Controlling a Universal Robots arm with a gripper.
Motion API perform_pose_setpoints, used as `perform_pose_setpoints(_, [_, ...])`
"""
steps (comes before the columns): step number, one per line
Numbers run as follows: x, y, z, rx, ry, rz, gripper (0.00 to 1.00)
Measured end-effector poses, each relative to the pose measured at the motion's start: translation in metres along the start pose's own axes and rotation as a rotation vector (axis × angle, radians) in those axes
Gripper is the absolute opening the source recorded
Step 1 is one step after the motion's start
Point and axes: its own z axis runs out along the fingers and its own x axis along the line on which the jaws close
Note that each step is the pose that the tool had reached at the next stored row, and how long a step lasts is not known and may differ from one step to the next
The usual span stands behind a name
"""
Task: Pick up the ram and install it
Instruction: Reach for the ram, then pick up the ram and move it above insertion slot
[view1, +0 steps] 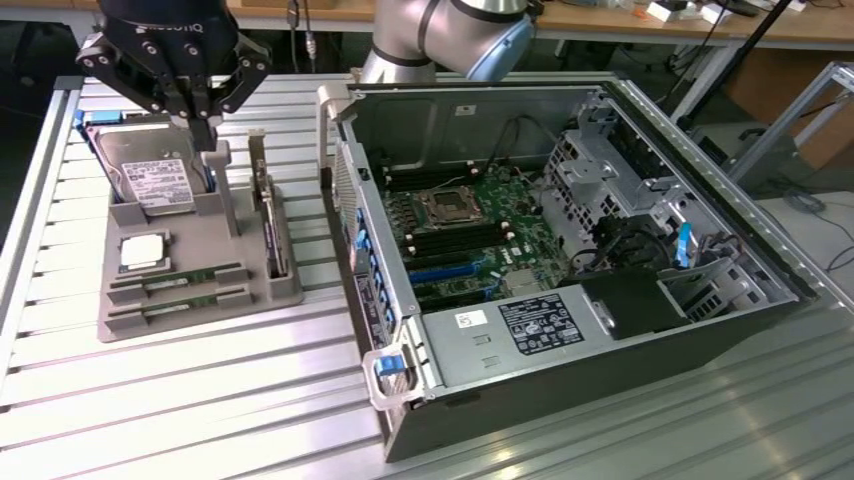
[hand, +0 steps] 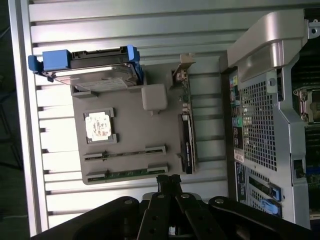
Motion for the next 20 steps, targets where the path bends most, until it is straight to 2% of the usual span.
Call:
perform_pose_setpoints(3, [0.0044, -0.0003, -0.0001, 0.0, 0.0, 0.0, 0.1])
perform_pose_setpoints(16, [0.0045, -0.0003, -0.0001, 0.0, -0.0001, 0.0, 0.1])
perform_pose_setpoints(18, [0.0045, -0.0003, -0.0001, -0.0003, 0.0004, -0.011, 0.1])
perform_pose_setpoints(20, [0.0045, -0.0004, -0.0001, -0.0011, 0.0021, -0.05, 0.1])
